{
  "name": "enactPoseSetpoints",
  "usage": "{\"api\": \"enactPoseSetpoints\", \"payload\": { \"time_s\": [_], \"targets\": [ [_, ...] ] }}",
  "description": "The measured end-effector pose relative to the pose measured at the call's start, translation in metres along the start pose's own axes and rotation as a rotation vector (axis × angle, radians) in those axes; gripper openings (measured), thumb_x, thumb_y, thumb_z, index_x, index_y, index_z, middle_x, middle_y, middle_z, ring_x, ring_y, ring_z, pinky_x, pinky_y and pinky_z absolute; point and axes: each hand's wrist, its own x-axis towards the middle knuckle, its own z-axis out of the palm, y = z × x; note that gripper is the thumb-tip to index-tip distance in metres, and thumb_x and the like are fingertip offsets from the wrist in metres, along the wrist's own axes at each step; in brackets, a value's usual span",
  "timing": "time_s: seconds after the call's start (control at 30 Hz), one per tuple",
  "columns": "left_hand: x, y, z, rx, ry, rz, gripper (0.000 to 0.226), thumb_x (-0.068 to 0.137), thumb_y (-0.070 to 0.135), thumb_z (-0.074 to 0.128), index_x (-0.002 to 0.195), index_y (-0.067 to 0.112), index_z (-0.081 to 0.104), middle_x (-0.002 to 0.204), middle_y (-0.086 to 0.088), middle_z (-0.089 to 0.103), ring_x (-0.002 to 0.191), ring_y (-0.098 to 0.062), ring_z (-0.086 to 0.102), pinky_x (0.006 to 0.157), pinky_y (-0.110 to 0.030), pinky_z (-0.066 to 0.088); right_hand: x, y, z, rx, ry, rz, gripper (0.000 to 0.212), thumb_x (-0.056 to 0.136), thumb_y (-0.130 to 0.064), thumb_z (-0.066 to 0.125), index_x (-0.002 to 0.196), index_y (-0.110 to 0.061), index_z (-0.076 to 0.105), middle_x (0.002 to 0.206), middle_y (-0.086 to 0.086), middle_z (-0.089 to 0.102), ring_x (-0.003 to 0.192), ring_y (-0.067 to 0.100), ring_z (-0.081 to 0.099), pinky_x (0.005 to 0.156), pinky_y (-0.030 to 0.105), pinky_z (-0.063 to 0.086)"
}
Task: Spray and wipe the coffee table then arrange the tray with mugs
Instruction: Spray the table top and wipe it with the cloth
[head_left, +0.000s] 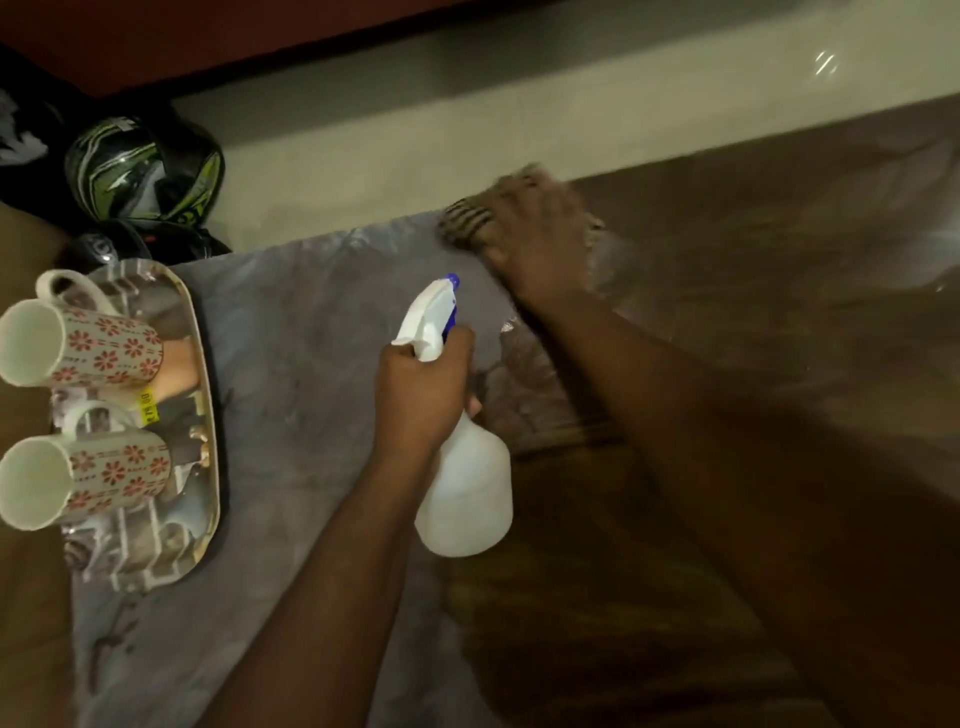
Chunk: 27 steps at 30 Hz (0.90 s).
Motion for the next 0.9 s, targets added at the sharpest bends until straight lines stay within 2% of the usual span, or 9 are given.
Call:
{"api": "enactPoseSetpoints", "payload": {
  "time_s": [0.1, 0.23, 0.33, 0.4, 0.47, 0.57, 0.7, 0.77, 0.9],
  "targets": [
    [0.002, -0.013, -0.014, -0.008, 0.019, -0.032, 0.017, 0.089, 0.027, 0.063, 0.081, 0.013, 0.067, 0.062, -0.005, 0.064, 0.041, -0.016, 0.054, 0.044, -0.026, 0.046, -0.046, -0.026, 0.01, 0.013, -0.084, -0.387, 0.045, 0.085, -0.046, 0.05, 0.124, -0.026, 0.059, 0.134, 0.001, 0.056, 0.13, 0.031, 0.044, 0.102, 0.043, 0.029],
    [-0.001, -0.023, -0.041, -0.074, -0.022, -0.082, 0.016, 0.09, 0.022, 0.061, 0.081, 0.011, 0.068, 0.056, -0.001, 0.062, 0.043, -0.018, 0.051, 0.044, -0.027, 0.042, -0.123, 0.023, -0.026, 0.037, -0.209, -0.613, 0.05, 0.087, -0.048, 0.045, 0.133, -0.029, 0.051, 0.143, 0.001, 0.047, 0.137, 0.027, 0.034, 0.107, 0.046, 0.027],
    [0.001, -0.022, -0.056, -0.054, 0.011, -0.034, 0.025, 0.088, 0.022, 0.062, 0.066, 0.013, 0.06, 0.047, 0.0, 0.055, 0.037, -0.017, 0.048, 0.046, -0.027, 0.042, -0.134, 0.063, -0.042, 0.017, -0.117, -0.318, 0.052, 0.085, -0.043, 0.048, 0.135, -0.029, 0.046, 0.14, 0.006, 0.051, 0.133, 0.03, 0.039, 0.106, 0.047, 0.031],
    [0.001, -0.016, -0.064, -0.08, -0.027, 0.029, 0.023, 0.089, 0.028, 0.064, 0.067, 0.022, 0.063, 0.058, -0.004, 0.062, 0.039, -0.016, 0.051, 0.048, -0.028, 0.045, -0.13, 0.046, -0.038, 0.004, -0.005, 0.058, 0.051, 0.085, -0.04, 0.05, 0.134, -0.027, 0.048, 0.14, 0.006, 0.05, 0.134, 0.031, 0.036, 0.109, 0.046, 0.028],
    [-0.002, -0.018, -0.072, -0.084, -0.083, 0.092, 0.02, 0.089, 0.031, 0.064, 0.069, 0.03, 0.066, 0.067, -0.01, 0.066, 0.041, -0.018, 0.051, 0.048, -0.028, 0.047, -0.129, 0.001, -0.025, 0.002, 0.023, 0.202, 0.052, 0.084, -0.038, 0.051, 0.134, -0.024, 0.049, 0.141, 0.005, 0.048, 0.135, 0.032, 0.034, 0.11, 0.046, 0.024],
    [-0.01, -0.035, -0.082, -0.031, -0.027, 0.102, 0.02, 0.08, 0.033, 0.063, 0.069, 0.017, 0.067, 0.054, -0.008, 0.06, 0.04, -0.022, 0.052, 0.053, -0.039, 0.048, -0.161, -0.07, -0.003, 0.034, -0.115, -0.063, 0.052, 0.083, -0.04, 0.05, 0.133, -0.028, 0.049, 0.141, 0.004, 0.047, 0.133, 0.032, 0.037, 0.109, 0.045, 0.02],
    [-0.031, -0.065, -0.109, -0.02, -0.173, 0.061, 0.005, 0.077, 0.042, 0.066, 0.082, 0.041, 0.068, 0.072, -0.001, 0.07, 0.049, -0.02, 0.057, 0.054, -0.033, 0.049, -0.224, -0.076, -0.007, -0.003, -0.249, -0.546, 0.055, 0.086, -0.045, 0.049, 0.138, -0.033, 0.039, 0.145, -0.002, 0.044, 0.139, 0.026, 0.029, 0.11, 0.044, 0.022],
    [-0.041, -0.082, -0.125, 0.015, -0.214, 0.024, 0.007, 0.078, 0.038, 0.067, 0.072, 0.036, 0.066, 0.069, -0.006, 0.07, 0.048, -0.019, 0.058, 0.054, -0.032, 0.047, -0.233, -0.058, -0.012, -0.031, -0.234, -0.428, 0.056, 0.086, -0.047, 0.045, 0.14, -0.033, 0.036, 0.146, -0.001, 0.043, 0.139, 0.026, 0.028, 0.11, 0.049, 0.025],
    [-0.065, -0.111, -0.146, 0.057, -0.169, 0.004, 0.025, 0.083, 0.033, 0.066, 0.061, 0.034, 0.056, 0.066, -0.02, 0.068, 0.042, -0.018, 0.053, 0.059, -0.034, 0.049, -0.238, -0.104, -0.011, 0.003, -0.082, 0.167, 0.054, 0.084, -0.041, 0.048, 0.137, -0.028, 0.044, 0.145, 0.003, 0.043, 0.139, 0.03, 0.029, 0.108, 0.053, 0.029]
  ]
}}
